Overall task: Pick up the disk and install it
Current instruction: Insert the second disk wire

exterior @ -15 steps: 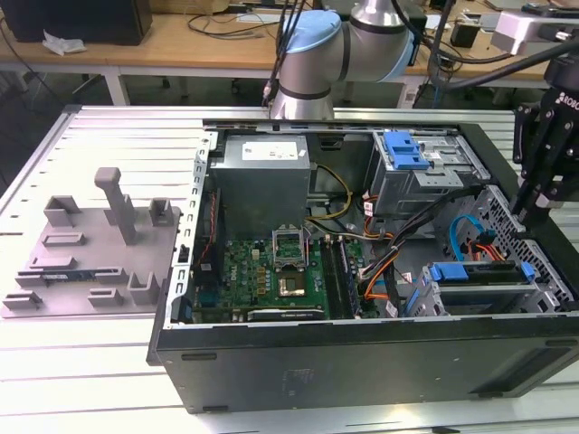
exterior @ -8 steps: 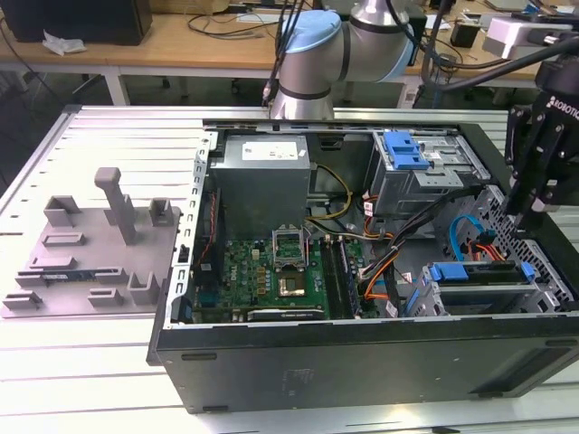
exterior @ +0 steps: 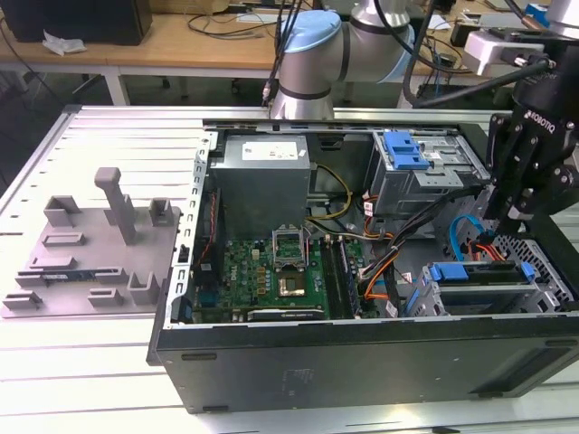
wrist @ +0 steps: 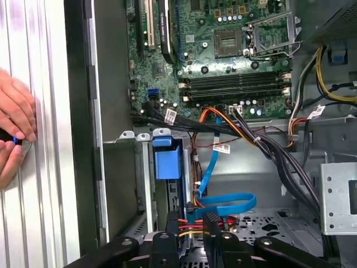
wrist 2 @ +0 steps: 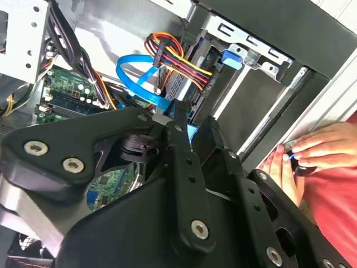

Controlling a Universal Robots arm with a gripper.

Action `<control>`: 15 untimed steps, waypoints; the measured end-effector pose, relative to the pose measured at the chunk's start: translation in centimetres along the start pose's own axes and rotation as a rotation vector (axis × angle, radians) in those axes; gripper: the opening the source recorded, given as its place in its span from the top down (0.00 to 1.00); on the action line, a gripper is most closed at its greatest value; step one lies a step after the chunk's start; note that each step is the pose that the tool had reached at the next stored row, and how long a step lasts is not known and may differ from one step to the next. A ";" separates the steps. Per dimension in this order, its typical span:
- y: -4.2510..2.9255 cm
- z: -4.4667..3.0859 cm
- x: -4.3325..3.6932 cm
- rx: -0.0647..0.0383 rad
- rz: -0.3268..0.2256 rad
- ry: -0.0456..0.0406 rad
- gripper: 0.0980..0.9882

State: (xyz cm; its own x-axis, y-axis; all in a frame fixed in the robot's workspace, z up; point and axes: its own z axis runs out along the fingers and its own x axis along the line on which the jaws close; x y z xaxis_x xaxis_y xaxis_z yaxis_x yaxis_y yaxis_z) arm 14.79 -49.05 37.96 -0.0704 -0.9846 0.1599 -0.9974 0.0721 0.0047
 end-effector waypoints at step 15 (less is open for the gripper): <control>-0.08 1.27 0.62 -0.002 0.000 -0.0312 0.75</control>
State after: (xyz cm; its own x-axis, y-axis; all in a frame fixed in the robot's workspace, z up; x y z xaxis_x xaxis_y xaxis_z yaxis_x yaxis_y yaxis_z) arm 14.81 -49.87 36.81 -0.0707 -0.9891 0.1291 -0.9974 0.0722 0.0072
